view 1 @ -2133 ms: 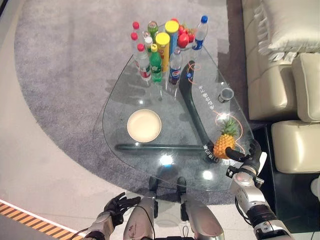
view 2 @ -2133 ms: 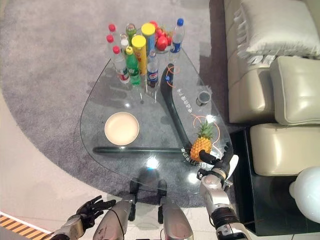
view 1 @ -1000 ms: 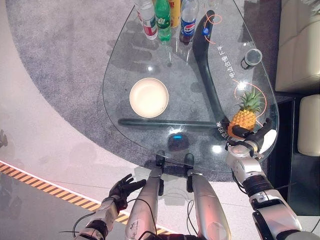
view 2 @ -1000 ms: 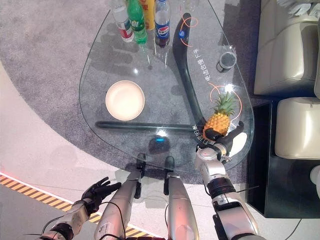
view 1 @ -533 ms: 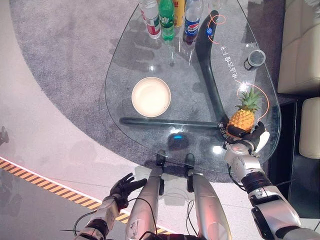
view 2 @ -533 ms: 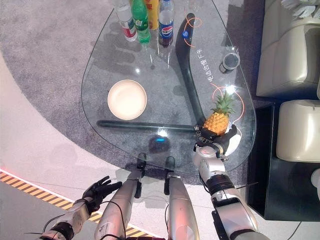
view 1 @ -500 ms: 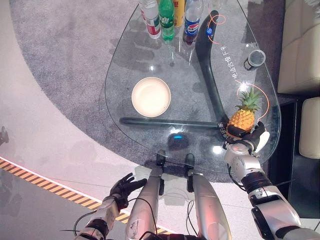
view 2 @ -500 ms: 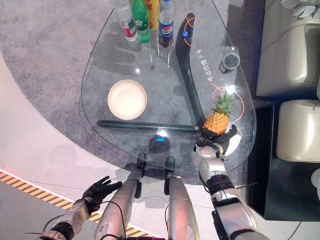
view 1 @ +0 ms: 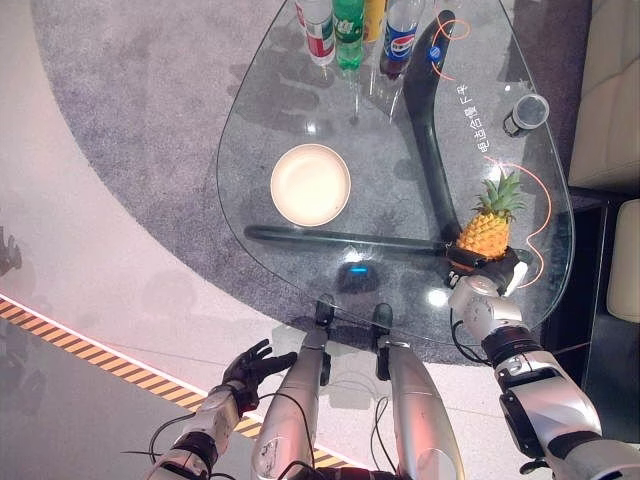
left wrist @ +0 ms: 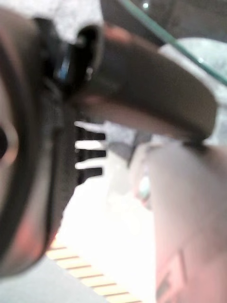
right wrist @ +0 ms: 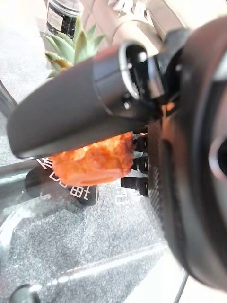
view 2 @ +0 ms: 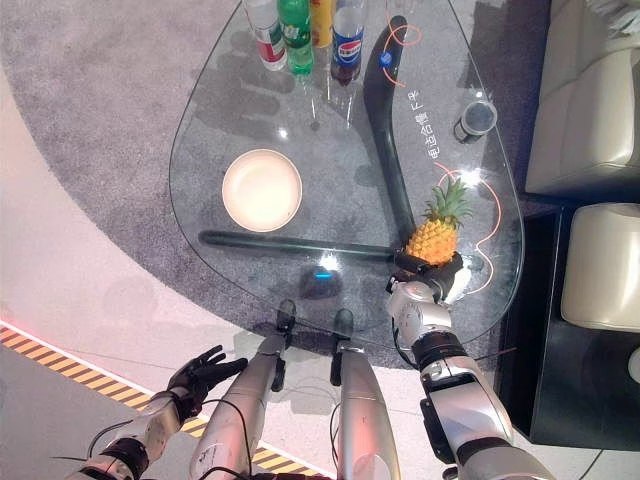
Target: Pick up the fruit to the plate
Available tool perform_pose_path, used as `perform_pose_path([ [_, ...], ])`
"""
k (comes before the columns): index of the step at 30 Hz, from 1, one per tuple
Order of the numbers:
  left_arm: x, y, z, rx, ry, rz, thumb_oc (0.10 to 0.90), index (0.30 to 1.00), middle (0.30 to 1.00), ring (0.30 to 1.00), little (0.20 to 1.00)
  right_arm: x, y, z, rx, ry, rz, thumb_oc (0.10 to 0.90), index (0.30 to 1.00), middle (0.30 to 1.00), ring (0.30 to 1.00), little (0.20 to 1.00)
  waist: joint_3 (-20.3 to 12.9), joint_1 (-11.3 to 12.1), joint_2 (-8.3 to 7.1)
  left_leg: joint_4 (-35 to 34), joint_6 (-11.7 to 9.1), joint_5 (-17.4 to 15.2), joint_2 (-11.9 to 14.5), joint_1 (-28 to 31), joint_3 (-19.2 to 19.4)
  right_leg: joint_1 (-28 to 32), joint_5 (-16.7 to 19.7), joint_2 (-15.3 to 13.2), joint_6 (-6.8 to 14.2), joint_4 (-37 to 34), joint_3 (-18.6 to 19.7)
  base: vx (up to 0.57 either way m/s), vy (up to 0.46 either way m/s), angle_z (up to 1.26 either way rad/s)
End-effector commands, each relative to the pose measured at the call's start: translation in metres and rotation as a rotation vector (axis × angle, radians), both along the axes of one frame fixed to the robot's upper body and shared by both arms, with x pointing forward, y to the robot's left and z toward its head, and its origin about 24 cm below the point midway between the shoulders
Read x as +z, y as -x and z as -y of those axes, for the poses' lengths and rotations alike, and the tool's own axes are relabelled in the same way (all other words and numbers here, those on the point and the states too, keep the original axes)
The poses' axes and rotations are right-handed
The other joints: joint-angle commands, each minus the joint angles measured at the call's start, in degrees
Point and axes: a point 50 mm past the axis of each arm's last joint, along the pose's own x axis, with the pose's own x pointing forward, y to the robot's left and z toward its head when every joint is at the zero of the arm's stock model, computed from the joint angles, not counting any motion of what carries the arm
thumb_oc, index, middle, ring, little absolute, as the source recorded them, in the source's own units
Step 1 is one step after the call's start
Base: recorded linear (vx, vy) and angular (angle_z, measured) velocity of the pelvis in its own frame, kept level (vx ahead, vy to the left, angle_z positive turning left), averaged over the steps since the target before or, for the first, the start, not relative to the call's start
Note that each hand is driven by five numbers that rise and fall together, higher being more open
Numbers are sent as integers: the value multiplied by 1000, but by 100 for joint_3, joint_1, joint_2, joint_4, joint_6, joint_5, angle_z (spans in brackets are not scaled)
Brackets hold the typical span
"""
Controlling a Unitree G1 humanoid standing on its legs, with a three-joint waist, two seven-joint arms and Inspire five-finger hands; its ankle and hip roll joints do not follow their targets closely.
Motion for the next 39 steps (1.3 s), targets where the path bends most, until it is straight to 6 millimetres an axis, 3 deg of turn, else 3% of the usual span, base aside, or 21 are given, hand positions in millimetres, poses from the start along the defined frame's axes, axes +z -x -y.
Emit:
perform_pose_path([
  [1, -29, 43, 19, -39, 17, -194, 800, 900, 900, 900, 900, 23, -1, 33, -46, 75, 70, 800, 900, 900, 900, 900, -49, 18, -54, 906, 206, -602, -219, -266, 121, 162, 608, -18, 75, -726, 13, 0, 0, 0],
  [3, -29, 42, 19, -40, 18, -191, 800, 900, 900, 900, 900, 24, -1, 36, -39, 85, 66, 800, 900, 900, 900, 900, -49, 32, -49, 912, 214, -599, -224, -295, 117, 123, 600, -18, 76, -697, 10, 0, 0, 0],
  [4, -29, 42, 19, -41, 18, -189, 800, 900, 900, 900, 900, 24, -2, 37, -37, 88, 65, 751, 858, 858, 858, 851, -49, 39, -48, 913, 214, -594, -224, -308, 118, 105, 598, -18, 75, -685, 4, 0, 0, 0],
  [5, -28, 41, 18, -41, 17, -189, 800, 900, 900, 900, 900, 25, -2, 38, -36, 88, 64, 575, 707, 707, 707, 675, -49, 41, -48, 920, 213, -593, -224, -318, 118, 96, 595, -18, 76, -674, 3, 0, 0, 0],
  [7, -28, 40, 18, -42, 19, -188, 800, 900, 900, 900, 900, 27, -3, 41, -33, 97, 56, 105, 305, 305, 305, 205, -49, 52, -51, 931, 208, -593, -223, -326, 110, 91, 590, -20, 80, -660, -6, 0, 0, 0],
  [28, -26, 40, 10, -36, 27, -164, 800, 900, 900, 900, 900, 42, 0, 75, -75, 222, 40, 100, 300, 300, 300, 200, -49, 127, -91, 921, 232, -627, -255, -226, 47, 210, 579, -34, 123, -701, -13, -2, 2, 2],
  [35, -25, 38, 9, -31, 21, -151, 800, 900, 900, 900, 900, 36, 1, 72, -66, 137, 98, 100, 300, 300, 300, 200, -49, 127, -106, 923, 233, -642, -259, -176, 27, 277, 558, -22, 113, -708, -23, 0, -1, 1],
  [39, -23, 36, 6, -15, 6, -133, 800, 900, 900, 900, 900, 41, -2, 56, -1, 47, 256, 100, 300, 300, 300, 200, -49, 89, -128, 948, 220, -660, -251, -144, 17, 311, 528, -4, 97, -672, -21, 0, 0, 0],
])
